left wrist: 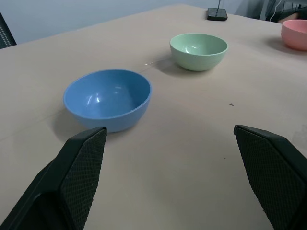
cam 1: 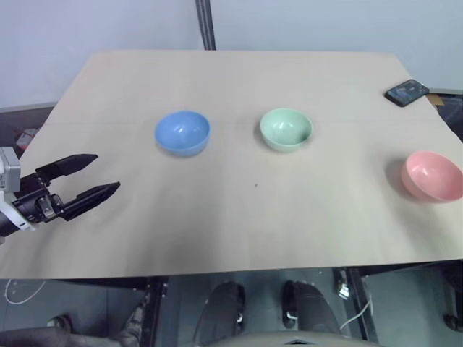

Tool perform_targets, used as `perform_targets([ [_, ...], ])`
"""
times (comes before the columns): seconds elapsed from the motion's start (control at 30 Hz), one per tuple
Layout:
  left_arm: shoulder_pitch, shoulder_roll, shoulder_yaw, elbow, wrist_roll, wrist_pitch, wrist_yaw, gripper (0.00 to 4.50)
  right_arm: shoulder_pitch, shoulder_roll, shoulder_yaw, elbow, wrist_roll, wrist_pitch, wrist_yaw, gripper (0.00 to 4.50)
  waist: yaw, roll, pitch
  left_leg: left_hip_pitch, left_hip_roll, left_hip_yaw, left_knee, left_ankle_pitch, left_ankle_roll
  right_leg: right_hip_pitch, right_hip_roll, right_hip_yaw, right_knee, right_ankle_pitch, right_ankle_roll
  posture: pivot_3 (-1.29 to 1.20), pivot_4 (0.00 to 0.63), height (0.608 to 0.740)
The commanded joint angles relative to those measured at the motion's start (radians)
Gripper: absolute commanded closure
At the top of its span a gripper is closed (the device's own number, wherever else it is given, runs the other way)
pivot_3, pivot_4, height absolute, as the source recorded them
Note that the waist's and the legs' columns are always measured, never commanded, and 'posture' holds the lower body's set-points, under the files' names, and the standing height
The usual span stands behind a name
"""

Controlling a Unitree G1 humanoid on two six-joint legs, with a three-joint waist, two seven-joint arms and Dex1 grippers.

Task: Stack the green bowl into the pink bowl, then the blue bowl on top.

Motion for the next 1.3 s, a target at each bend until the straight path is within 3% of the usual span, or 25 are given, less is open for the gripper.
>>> perform_targets([
  [0.03, -0.011, 0.015, 0.031, -0.013, -0.010, 0.014, 0.000, 0.00, -0.021, -0.014, -0.008, -0.016, 0.008, 0.001, -0.008, 0.07, 0.000, 0.000, 0.000, 0.000, 0.000, 0.000, 0.000, 0.000, 0.000, 0.000, 0.000, 0.000, 0.000, 0.000, 0.000, 0.00, 0.150, 0.740],
  [0.43, -0.044, -0.013, -0.007, -0.081, -0.025, 0.058, 0.033, 0.00, -0.125, -0.007, 0.118, -0.038, 0.005, 0.010, -0.046, 0.07, 0.000, 0.000, 0.000, 0.000, 0.000, 0.000, 0.000, 0.000, -0.001, 0.000, 0.000, 0.000, -0.001, 0.002, -0.002, 0.00, 0.150, 0.740],
  [0.6, -0.101, -0.060, -0.098, -0.191, -0.106, 0.096, 0.012, 0.00, -0.281, 0.033, 0.365, 0.002, -0.141, -0.043, -0.213, 0.07, -0.001, 0.000, 0.000, 0.001, 0.000, 0.000, 0.000, 0.001, -0.001, 0.001, 0.001, 0.000, 0.000, 0.002, -0.002, 0.00, 0.150, 0.740],
  [0.83, -0.249, -0.139, -0.296, -0.300, -0.164, 0.128, 0.029, 0.00, -0.492, 0.093, 0.628, 0.220, -0.262, 0.101, -0.370, 0.07, 0.001, 0.000, 0.000, 0.000, -0.002, 0.001, 0.001, 0.001, -0.001, 0.001, 0.002, 0.001, 0.001, 0.002, -0.003, 0.00, 0.150, 0.740],
  [0.93, -0.285, -0.152, -0.332, -0.303, -0.166, 0.129, 0.025, 0.00, -0.548, 0.108, 0.659, 0.288, -0.289, 0.103, -0.405, 1.03, -0.001, 0.000, 0.000, 0.000, -0.002, 0.002, 0.001, 0.001, -0.001, 0.000, 0.003, 0.002, 0.001, 0.004, 0.001, 0.00, 0.150, 0.740],
  [1.17, -0.287, -0.157, -0.335, -0.302, -0.166, 0.122, 0.027, 0.00, -0.594, 0.120, 0.683, 0.284, -0.298, 0.108, -0.431, 4.38, -0.005, 0.001, 0.000, 0.000, -0.001, 0.002, 0.001, 0.001, -0.001, 0.000, 0.004, 0.002, 0.001, 0.004, 0.002, 0.00, 0.150, 0.740],
  [1.3, -0.267, -0.178, -0.333, -0.313, -0.163, 0.117, 0.050, 0.00, -0.593, 0.126, 0.696, 0.206, -0.299, 0.095, -0.432, 4.45, -0.003, 0.001, 0.000, 0.001, -0.001, 0.002, 0.001, 0.002, -0.001, 0.000, 0.004, 0.002, 0.002, 0.004, 0.002, 0.00, 0.150, 0.740],
])
